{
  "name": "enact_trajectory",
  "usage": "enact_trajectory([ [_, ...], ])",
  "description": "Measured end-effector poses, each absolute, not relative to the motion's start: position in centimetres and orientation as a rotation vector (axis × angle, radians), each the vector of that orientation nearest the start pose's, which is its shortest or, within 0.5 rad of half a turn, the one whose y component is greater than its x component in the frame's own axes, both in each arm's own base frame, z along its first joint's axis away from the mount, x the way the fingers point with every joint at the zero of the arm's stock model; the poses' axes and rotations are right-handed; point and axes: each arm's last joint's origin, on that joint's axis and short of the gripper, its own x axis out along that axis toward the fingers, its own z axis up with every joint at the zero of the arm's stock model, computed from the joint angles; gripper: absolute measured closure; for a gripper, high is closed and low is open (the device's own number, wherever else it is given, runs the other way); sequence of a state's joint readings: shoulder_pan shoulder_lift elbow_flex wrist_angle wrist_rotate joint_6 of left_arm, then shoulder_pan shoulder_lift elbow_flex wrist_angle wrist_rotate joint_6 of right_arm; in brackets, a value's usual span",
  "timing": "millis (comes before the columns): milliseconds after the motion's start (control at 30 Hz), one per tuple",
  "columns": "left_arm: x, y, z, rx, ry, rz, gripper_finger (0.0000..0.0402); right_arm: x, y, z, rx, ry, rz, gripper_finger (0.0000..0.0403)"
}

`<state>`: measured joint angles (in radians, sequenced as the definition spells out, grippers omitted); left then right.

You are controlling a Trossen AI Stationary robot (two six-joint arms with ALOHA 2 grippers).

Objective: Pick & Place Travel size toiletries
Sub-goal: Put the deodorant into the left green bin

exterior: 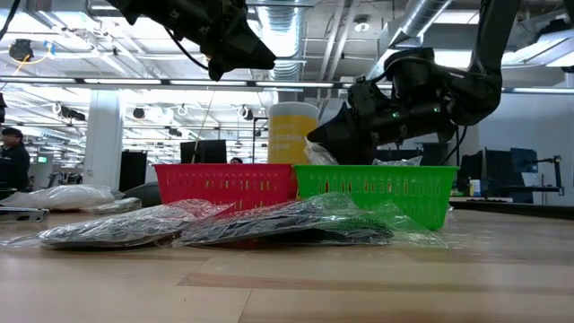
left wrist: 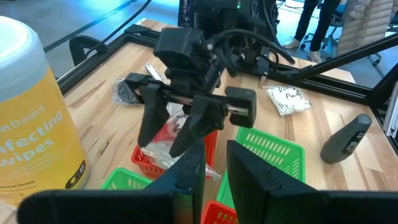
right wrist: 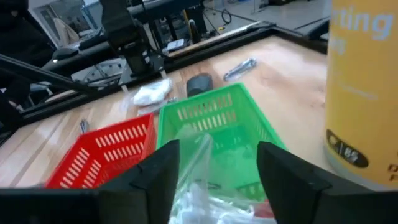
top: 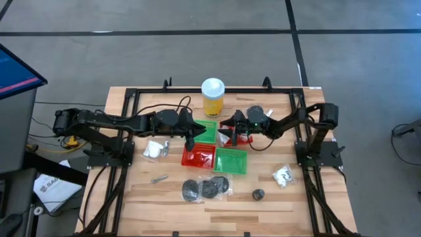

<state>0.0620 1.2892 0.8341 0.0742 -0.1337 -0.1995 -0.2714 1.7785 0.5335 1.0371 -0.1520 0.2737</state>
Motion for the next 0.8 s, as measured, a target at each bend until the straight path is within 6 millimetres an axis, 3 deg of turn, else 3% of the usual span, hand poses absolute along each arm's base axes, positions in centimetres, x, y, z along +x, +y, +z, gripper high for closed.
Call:
enact_trajectory([
  [167,28.2,2.1,26.7,-0.183,0.361,0.231,0.0344,29.3,-7.7,14.2,0.301,0.143,-0.139,0.0177],
  [433,28.1,2.1,26.5,-0.182,0.388,0.233,0.0344,28.8,-7.8,15.7,0.285,0.127,-0.143,0.019],
  [800,27.0,2.2,24.7,-0.109,0.605,0.279,0.0343,28.4,-7.0,17.0,0.284,0.142,-0.116,0.0196],
])
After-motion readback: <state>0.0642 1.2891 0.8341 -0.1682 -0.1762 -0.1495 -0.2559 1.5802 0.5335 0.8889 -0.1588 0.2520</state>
